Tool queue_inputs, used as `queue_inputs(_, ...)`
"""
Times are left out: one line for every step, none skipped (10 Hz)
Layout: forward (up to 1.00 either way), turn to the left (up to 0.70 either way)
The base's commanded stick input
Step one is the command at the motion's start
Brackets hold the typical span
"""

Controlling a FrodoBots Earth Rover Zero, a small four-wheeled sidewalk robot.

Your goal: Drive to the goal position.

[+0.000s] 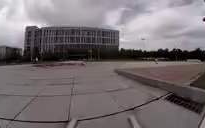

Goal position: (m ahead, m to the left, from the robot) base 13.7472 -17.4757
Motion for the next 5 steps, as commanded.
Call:
queue_inputs(0.70,0.01)
queue_inputs(0.70,0.01)
queue_inputs(0.70,0.01)
queue_inputs(0.70,0.01)
queue_inputs(0.70,0.01)
